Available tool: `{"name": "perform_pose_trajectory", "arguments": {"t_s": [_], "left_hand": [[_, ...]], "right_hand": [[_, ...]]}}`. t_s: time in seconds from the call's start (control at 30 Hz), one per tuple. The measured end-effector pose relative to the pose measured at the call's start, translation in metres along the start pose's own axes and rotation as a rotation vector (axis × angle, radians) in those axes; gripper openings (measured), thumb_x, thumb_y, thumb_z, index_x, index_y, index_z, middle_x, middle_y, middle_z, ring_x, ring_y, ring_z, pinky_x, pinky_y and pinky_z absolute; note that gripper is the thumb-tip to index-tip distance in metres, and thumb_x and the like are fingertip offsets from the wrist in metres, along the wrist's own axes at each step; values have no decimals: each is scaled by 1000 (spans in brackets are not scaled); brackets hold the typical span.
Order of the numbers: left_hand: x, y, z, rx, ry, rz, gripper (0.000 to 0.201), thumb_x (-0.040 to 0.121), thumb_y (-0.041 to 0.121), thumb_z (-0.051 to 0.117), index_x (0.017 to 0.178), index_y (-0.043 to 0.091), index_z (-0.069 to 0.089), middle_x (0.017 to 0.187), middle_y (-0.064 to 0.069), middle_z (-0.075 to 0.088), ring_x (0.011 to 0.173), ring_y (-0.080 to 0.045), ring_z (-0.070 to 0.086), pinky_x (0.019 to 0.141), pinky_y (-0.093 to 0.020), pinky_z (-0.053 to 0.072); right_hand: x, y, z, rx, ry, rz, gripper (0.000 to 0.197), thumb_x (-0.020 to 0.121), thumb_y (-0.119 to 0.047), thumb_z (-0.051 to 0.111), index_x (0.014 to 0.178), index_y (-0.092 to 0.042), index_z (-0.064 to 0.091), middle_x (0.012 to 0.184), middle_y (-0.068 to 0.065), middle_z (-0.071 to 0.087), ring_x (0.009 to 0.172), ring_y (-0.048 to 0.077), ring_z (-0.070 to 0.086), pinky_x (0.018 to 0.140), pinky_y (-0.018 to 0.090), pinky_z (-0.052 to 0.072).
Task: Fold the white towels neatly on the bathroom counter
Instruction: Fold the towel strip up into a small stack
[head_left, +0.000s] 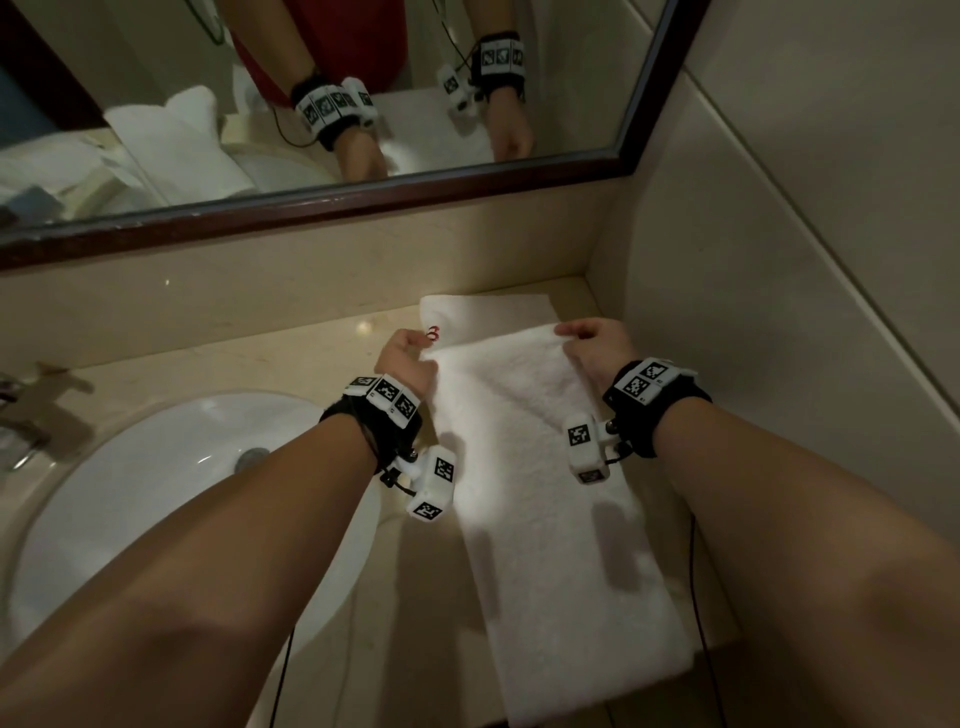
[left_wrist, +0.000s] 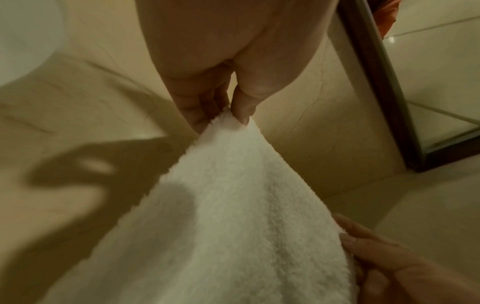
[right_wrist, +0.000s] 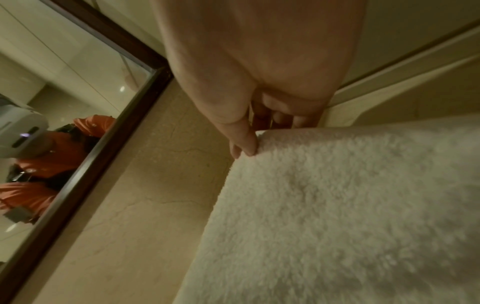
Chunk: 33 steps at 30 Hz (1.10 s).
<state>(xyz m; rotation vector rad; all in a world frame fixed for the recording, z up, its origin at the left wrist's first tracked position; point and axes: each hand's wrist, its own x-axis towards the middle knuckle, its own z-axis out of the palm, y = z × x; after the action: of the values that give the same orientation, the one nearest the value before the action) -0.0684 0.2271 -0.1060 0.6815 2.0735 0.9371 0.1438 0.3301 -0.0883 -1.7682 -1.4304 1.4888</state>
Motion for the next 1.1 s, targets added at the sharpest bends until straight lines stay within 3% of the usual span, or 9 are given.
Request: {"name": "perform_pose_trajectory", "arguments": {"t_s": [0.17,0.27,0.37,0.47,0.57,0.67,0.77,1.0,1.1], "left_hand": [[15,16,-3,-68,34,-41,27,89,2,57,108,16,70,106,-6,68,60,-6,55,39,-11,40],[21,23,-3,-115,50,-112,27,86,4,57,105,15,72,94,-7,71,60,-11,57,44,-16,43],[25,20,-3,-101,-24,-119,25,81,6,69,105,14,72,103,-10,72,77,-18,64,68,-26,56],[27,19,-7,53,-152,-62,55,67,15,87,118,13,67,109,-2,66,92,-16,64,80,-24,51],[29,20,-7,359,-194,42,67,64,18,89,125,13,63,123,-3,63,108,-19,62,91,-23,47],[27,18,-5,566,-175,117,50,72,22,83,119,16,66,118,-3,66,102,-20,64,83,-22,49],[24,17,-4,693,-166,187,36,79,26,75,113,17,68,102,-3,68,87,-20,65,77,-27,53],[31,2,0,966,-186,546,29,84,34,67,109,21,70,127,7,54,114,-19,44,94,-39,43],[31,-2,1,970,-226,511,35,90,36,60,122,24,62,124,4,59,115,-20,51,98,-40,43]], "right_hand": [[7,-13,0,13,26,-10,29,87,4,57,105,-14,69,107,17,69,87,27,64,88,47,54],[10,-16,0,31,20,-20,28,86,2,57,105,-16,68,108,17,68,84,26,63,80,37,55],[6,-12,0,-35,-23,-6,39,83,1,59,115,-19,65,111,7,64,83,24,66,72,33,58],[5,-7,-2,-90,-31,-29,48,81,7,60,123,-15,64,116,5,59,91,22,65,59,17,56],[7,-5,-1,-85,3,-54,46,80,11,60,120,-11,65,117,11,64,98,25,65,76,27,58],[7,-6,-2,-99,22,-63,42,82,10,60,120,-7,65,117,15,65,104,28,64,91,37,54],[8,-5,-3,-122,14,-63,40,84,7,60,122,-7,64,117,15,64,107,29,62,93,38,53],[14,7,-1,-110,6,-44,41,84,8,59,121,-9,65,121,15,63,107,27,61,91,33,52],[19,12,-1,-122,4,-47,39,84,7,60,118,-10,67,122,15,63,110,28,61,97,39,51]]}}
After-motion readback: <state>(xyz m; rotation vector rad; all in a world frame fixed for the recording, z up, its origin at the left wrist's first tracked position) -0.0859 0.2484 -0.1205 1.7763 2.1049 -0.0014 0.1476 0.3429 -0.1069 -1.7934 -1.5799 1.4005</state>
